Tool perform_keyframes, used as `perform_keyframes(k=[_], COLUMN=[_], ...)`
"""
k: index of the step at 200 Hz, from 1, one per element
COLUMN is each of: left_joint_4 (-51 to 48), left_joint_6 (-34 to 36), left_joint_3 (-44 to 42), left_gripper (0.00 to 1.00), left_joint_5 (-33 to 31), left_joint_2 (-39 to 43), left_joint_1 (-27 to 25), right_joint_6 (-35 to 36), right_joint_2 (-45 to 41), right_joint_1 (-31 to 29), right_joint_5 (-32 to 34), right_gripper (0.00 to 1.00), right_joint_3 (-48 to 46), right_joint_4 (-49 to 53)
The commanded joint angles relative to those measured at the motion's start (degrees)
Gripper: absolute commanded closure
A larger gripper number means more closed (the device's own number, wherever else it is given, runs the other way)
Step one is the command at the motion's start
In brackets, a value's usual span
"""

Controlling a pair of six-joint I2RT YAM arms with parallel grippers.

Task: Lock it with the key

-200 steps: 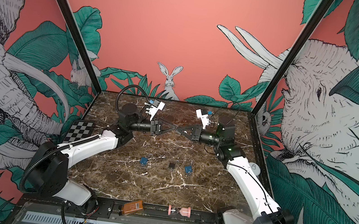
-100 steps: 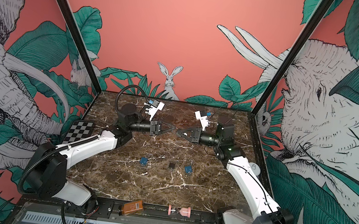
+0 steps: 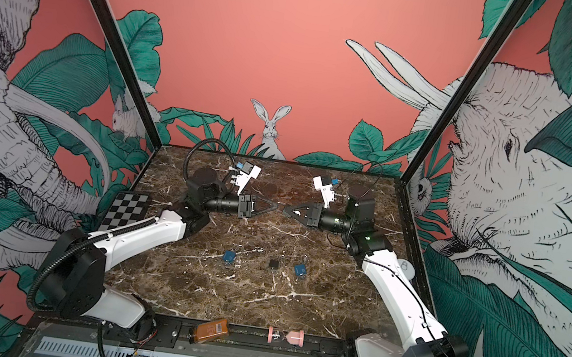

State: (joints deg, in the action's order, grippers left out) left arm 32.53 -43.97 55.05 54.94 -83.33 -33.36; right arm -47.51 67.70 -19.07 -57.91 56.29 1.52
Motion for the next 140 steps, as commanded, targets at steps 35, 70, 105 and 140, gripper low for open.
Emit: perform_keyframes(k=[35,70,105,140], left_joint_4=[7.71,12.19,13.61,11.42], left_joint_6=[-5.22,-9.76,-11.14,-7.72], left_joint_3=[-0.13,-0.79,-2.97,-5.08], left_gripper=[0.88,1.0,1.0,1.0], left_joint_5=[1.91,3.04,3.08,2.16], left_joint_2=[2.03,1.92,3.55,5.97], left_joint_1=[-1.62,-2.48,-3.5,-5.26], right_joint_6=[6.07,9.17,7.53,1.16], right_joint_2=[-1.69,-2.64,-3.11,-2.75], right_joint_1=[0.43,0.83,2.51,3.75], right_joint_5=[-0.89,-0.67,0.7,0.08], right_gripper=[1.0,1.0,1.0,1.0], right_joint_3=[-2.51,-4.67,-5.94,-7.69], right_joint_4=[-3.73,-7.01,-11.5,-20.81])
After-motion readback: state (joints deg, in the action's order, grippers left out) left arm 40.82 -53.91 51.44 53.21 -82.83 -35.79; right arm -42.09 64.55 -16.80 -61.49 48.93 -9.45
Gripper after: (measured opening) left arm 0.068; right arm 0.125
